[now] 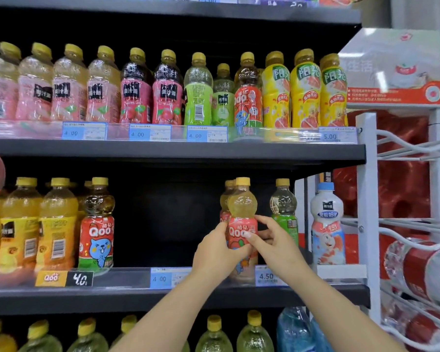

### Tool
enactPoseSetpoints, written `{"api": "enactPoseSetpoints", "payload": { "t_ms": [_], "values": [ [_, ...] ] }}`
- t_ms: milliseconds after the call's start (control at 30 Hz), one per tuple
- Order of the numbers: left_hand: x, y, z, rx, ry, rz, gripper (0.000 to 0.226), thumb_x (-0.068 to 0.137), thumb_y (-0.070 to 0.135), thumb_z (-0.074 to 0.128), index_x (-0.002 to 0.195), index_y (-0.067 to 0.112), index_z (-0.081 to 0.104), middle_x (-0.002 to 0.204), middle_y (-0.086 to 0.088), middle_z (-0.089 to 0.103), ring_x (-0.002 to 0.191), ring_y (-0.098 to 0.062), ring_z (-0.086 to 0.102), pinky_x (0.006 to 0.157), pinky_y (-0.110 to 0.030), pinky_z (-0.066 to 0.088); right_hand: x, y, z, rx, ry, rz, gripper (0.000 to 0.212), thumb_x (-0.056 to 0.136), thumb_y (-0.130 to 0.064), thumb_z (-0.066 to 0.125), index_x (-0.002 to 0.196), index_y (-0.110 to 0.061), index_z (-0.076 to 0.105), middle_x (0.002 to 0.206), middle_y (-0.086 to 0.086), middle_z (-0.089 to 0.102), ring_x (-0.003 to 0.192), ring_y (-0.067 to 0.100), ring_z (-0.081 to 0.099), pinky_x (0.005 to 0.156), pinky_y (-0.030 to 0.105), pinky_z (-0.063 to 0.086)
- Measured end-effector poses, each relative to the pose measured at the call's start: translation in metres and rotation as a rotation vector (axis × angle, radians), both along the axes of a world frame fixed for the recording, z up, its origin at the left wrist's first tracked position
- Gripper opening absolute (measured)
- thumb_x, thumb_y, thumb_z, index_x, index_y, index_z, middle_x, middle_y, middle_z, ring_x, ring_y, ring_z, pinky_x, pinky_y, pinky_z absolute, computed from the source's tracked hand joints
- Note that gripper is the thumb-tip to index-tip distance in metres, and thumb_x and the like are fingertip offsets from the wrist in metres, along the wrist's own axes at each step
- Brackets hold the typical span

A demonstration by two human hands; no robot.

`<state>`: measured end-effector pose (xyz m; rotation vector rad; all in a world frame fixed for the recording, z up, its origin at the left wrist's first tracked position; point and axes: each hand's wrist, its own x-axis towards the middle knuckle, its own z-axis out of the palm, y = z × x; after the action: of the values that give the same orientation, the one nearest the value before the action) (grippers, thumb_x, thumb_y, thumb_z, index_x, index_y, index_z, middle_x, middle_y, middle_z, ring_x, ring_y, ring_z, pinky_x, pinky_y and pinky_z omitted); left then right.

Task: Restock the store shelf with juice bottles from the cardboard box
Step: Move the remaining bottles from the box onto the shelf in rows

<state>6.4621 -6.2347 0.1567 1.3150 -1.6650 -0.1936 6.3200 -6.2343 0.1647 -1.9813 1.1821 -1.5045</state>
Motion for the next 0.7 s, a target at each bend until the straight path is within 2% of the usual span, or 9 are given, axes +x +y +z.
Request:
{"api": "enactPoseSetpoints", "payload": {
  "t_ms": [133,200,267,333,467,633,700],
  "values": [
    [-0.003,0.007,-0.002,0.015,-0.051,0.063,0.054,0.074,0.058,0.067,0.118,0.033,0.05,0.102,0.013,0.063,0.089,-0.005,0.063,0.078,-0.031,0.057,-0.001,0.005,-0.002,-0.01,0.052,-0.023,0.052,0.089,-0.038,0.06,0.137,-0.035,0.041,0.113,-0.007,0.063,0.101,0.007,0.062,0.08,0.026,0.055],
    [-0.003,0.016,-0.003,-0.027,-0.026,0.062,0.056,0.077,0.054,0.067,0.125,0.032,0.048,0.112,0.017,0.06,0.096,-0.002,0.059,0.081,-0.026,0.054,-0.003,0.016,-0.005,-0.026,0.063,-0.043,0.058,0.089,-0.041,0.06,0.141,-0.037,0.036,0.125,-0.01,0.055,0.113,0.008,0.055,0.091,0.03,0.051],
    [-0.001,0.036,-0.008,-0.081,0.023,0.031,0.06,0.081,0.05,0.066,0.134,0.03,0.044,0.119,0.02,0.051,0.103,0.004,0.047,0.082,-0.017,0.042,-0.011,0.036,-0.011,-0.071,0.044,-0.053,0.06,0.087,-0.045,0.06,0.142,-0.038,0.035,0.128,-0.014,0.049,0.119,0.004,0.048,0.099,0.03,0.044],
    [0.001,0.061,-0.019,-0.107,0.078,-0.026,0.065,0.084,0.047,0.065,0.141,0.028,0.039,0.127,0.019,0.045,0.11,0.007,0.038,0.088,-0.015,0.033,-0.021,0.061,-0.024,-0.108,0.014,-0.057,0.055,0.087,-0.044,0.06,0.138,-0.039,0.041,0.128,-0.017,0.051,0.12,0.0,0.047,0.101,0.027,0.041],
    [0.004,0.107,-0.077,-0.115,0.037,-0.049,0.062,0.086,0.042,0.064,0.141,0.027,0.042,0.138,0.015,0.046,0.126,-0.001,0.04,0.1,-0.018,0.03,-0.043,0.1,-0.084,-0.049,0.054,-0.048,0.045,0.088,-0.033,0.062,0.132,-0.033,0.051,0.128,-0.014,0.055,0.119,0.001,0.051,0.102,0.024,0.04],
    [0.0,0.15,-0.165,0.074,-0.029,-0.036,0.06,0.088,0.041,0.062,0.142,0.023,0.041,0.143,0.008,0.045,0.132,-0.009,0.04,0.104,-0.021,0.03,-0.066,0.143,-0.169,0.105,0.17,-0.131,0.045,0.089,-0.031,0.062,0.132,-0.023,0.052,0.129,-0.007,0.056,0.117,0.004,0.051,0.103,0.027,0.04],
    [-0.001,0.165,-0.203,0.166,-0.047,-0.021,0.061,0.089,0.042,0.06,0.143,0.022,0.04,0.146,0.006,0.043,0.135,-0.012,0.038,0.107,-0.026,0.03,-0.074,0.159,-0.203,0.159,0.225,-0.186,0.046,0.089,-0.033,0.062,0.132,-0.02,0.053,0.131,-0.003,0.057,0.119,0.011,0.053,0.104,0.031,0.041]
  ]
}}
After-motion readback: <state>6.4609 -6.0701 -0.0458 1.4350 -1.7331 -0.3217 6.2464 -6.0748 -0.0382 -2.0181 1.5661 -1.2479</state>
